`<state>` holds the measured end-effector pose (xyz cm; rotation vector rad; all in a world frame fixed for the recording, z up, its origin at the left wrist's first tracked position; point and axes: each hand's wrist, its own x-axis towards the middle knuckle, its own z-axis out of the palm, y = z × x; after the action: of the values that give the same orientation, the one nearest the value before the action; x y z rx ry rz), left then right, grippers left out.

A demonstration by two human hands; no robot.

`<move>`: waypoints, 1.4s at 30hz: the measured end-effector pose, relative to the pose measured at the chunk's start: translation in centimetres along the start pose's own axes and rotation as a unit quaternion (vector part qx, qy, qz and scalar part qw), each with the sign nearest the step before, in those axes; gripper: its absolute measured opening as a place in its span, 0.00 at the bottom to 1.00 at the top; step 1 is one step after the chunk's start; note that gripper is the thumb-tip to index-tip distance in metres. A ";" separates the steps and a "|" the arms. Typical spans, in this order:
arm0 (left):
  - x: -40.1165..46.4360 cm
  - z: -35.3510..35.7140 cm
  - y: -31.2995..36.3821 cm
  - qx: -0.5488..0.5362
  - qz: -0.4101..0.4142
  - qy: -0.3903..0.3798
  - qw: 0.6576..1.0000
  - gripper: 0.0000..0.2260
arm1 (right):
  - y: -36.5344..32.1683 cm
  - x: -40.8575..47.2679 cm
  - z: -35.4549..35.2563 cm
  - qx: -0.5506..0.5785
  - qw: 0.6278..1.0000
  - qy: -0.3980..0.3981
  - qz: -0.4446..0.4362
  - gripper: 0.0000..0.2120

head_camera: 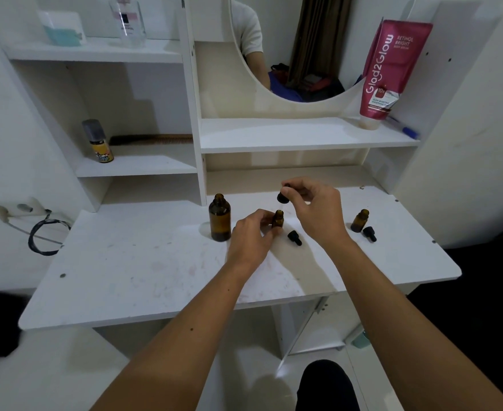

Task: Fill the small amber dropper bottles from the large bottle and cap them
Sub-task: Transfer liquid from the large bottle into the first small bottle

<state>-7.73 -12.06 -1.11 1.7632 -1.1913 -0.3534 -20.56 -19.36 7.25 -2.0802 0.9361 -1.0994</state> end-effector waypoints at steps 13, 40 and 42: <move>-4.4 -4.0 -0.3 -0.118 -0.051 0.011 0.992 0.20 | -3.7 -0.5 -1.7 0.021 0.994 0.077 -0.069 0.09; -2.6 -10.4 -4.0 -0.109 -0.086 0.048 0.989 0.23 | -9.1 1.1 5.3 0.085 0.987 0.024 -0.137 0.09; -2.6 -10.4 -4.0 -0.109 -0.085 0.053 0.989 0.23 | -8.7 1.1 5.8 0.072 0.987 0.016 -0.143 0.09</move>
<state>0.22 -3.97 0.24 1.6733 -0.8947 -0.4671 -12.52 -14.23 11.56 -2.1255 0.5641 -1.3068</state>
